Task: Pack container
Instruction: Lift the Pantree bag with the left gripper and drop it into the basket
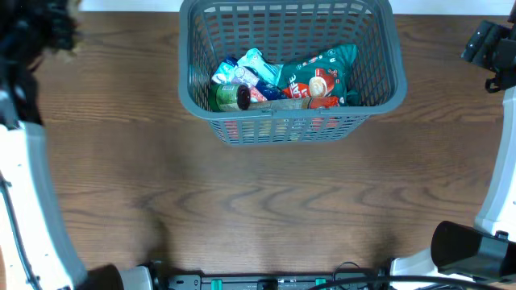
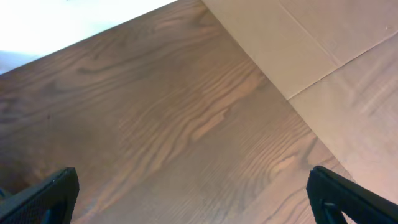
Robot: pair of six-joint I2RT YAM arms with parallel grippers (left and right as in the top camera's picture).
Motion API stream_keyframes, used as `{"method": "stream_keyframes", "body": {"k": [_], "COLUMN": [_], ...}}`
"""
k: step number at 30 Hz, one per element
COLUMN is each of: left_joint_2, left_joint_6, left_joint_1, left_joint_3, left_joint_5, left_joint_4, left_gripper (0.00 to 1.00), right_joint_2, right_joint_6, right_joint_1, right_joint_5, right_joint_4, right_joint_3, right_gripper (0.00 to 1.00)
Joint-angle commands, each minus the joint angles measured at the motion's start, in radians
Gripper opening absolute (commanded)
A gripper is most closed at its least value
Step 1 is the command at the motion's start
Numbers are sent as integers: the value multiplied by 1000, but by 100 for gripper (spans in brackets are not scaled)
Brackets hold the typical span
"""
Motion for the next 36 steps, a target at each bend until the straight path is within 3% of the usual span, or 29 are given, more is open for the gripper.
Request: {"method": "stream_keyframes", "body": {"k": [1,6,14,20,36], "left_joint_2": [-30,-8,92,195,437], "left_joint_6": [-9,1,117,162,199], "left_joint_1": [-118,-298,-547,-670,-750], "left_joint_3": [13,12,12,12,12], "left_joint_5": [45,55,150,150,148], "left_joint_4": [43,109,141,142,123], "left_gripper": [6,6,6,6,6], "right_joint_2": [-17,-17,-17,-17,-17], "right_joint_6": [14,14,14,14,14], "right_joint_1": [-8,-8,-8,-8,-8], "right_joint_5": [3,3,3,3,3], "right_joint_4": [0,0,0,0,0], "right_joint_3": [15,15,15,15,15], "right_gripper": [99,99,99,99,99]}}
